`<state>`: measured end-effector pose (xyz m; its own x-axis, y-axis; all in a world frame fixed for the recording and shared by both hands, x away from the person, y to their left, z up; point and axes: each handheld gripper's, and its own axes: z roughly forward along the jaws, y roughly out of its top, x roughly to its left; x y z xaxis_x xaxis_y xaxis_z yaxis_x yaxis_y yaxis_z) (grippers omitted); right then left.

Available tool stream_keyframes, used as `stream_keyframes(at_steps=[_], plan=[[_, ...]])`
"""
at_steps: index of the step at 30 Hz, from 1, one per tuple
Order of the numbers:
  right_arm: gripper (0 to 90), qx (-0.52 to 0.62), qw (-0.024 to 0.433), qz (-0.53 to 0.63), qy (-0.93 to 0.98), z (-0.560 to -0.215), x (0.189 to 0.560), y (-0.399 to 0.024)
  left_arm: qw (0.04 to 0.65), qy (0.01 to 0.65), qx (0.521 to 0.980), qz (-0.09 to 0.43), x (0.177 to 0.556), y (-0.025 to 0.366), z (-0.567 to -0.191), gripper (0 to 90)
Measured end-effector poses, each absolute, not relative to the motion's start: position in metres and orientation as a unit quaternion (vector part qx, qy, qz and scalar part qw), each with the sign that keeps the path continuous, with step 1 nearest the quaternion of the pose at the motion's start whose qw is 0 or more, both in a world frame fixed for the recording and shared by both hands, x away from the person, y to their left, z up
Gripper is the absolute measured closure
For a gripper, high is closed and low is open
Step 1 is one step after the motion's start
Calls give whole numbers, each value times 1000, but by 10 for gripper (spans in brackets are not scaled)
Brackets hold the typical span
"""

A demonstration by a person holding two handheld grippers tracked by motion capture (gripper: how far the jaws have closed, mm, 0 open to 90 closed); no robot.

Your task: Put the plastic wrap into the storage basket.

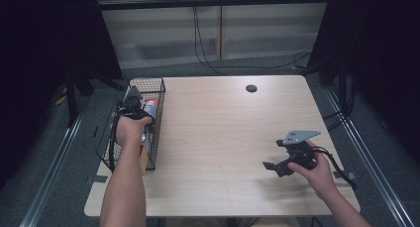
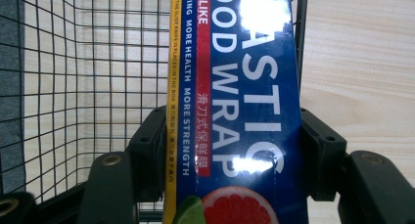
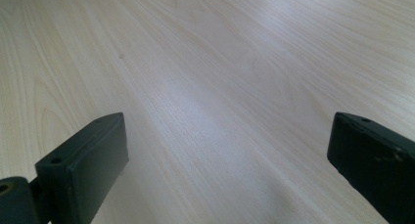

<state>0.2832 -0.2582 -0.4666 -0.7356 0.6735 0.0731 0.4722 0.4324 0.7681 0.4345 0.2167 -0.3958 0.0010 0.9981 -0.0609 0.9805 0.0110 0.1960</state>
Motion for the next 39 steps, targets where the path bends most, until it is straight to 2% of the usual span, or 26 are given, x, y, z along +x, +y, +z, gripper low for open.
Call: stream_keyframes(at_steps=[15, 39], plan=[[12, 340, 127, 405, 839, -467, 281, -258, 109, 697, 707, 47, 432, 217, -387, 325], [12, 343, 127, 406, 838, -466, 280, -257, 185, 667, 720, 53, 423, 206, -336, 243]])
